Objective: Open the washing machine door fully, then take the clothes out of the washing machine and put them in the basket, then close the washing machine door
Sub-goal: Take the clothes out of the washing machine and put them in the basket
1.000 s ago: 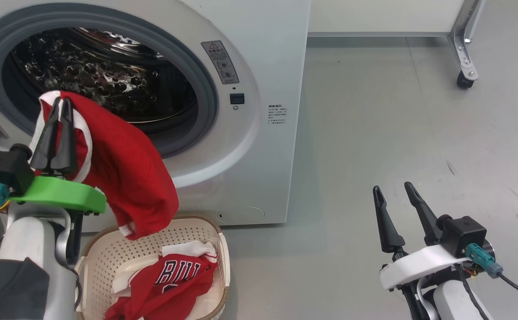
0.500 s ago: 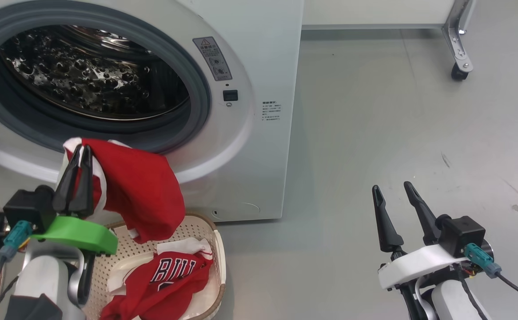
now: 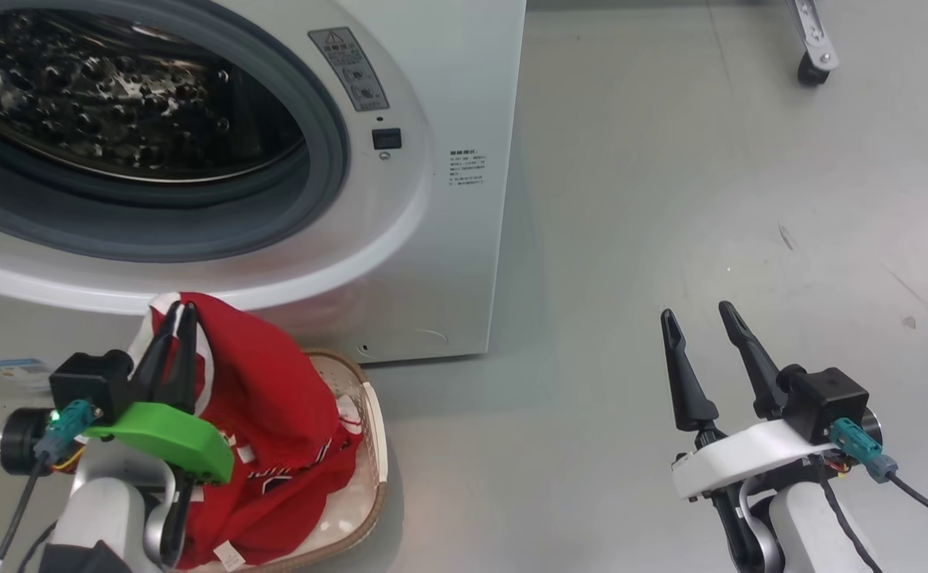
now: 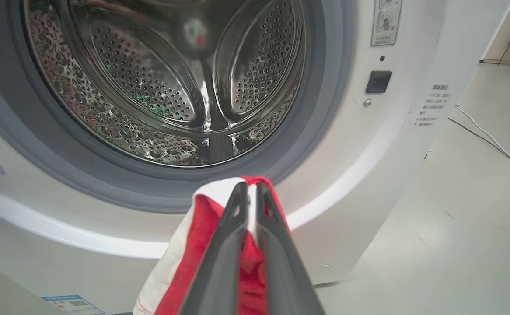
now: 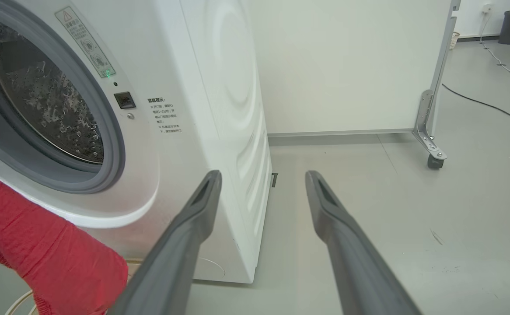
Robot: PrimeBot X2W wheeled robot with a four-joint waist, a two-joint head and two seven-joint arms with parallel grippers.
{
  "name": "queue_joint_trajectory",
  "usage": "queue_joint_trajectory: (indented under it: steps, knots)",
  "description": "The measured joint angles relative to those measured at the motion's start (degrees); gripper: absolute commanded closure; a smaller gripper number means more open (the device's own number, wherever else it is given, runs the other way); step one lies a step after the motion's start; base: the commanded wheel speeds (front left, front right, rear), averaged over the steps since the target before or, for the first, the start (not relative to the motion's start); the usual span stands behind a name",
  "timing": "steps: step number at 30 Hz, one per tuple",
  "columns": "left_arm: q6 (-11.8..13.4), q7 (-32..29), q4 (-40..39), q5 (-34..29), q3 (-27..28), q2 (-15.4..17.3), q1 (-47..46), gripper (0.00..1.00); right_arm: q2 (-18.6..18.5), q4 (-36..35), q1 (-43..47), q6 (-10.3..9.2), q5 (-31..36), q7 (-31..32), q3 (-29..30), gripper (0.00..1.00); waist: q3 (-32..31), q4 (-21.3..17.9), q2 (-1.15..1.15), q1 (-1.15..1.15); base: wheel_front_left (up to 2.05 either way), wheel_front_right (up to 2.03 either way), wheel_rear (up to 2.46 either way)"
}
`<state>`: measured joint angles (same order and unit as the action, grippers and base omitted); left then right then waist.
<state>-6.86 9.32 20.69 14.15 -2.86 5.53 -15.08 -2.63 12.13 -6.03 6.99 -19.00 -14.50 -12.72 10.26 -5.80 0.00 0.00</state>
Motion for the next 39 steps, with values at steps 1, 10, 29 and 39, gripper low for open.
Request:
queue_joint_trajectory:
  steps: [1, 10, 29, 39]
  knots:
    - [0.0, -0.83, 0.31, 0.85, -0.31, -0.66, 0.0, 1.0, -0.01, -0.16, -0.43, 0.0, 0.35, 0.0, -0.09, 0.0, 1.0, -0.28, 0.0, 0.0, 0.0, 0.0, 0.0]
    - [0.36, -3.46, 3.6, 1.72, -0.59, -1.29, -0.21, 1.0, -0.04, -1.12, -3.0, 0.0, 1.24, 0.0, -0.3, 0.0, 6.4, -1.61, 0.0, 0.0, 0.0, 0.0, 0.0]
    - [4.12, -5.73, 17.16, 2.69, 4.34, 0.18, -6.18, 1.0, -0.96, -2.33, -6.09, 0.0, 2.53, 0.0, 0.45, 0.0, 16.37, -3.94, 0.0, 0.0, 0.0, 0.0, 0.0]
    - [4.89, -5.76, 23.93, 4.53, 5.91, 0.81, -10.25, 1.0, -1.66, -3.14, -7.22, 0.0, 3.59, 0.0, 0.97, 0.0, 20.58, -3.76, 0.0, 0.0, 0.0, 0.0, 0.0]
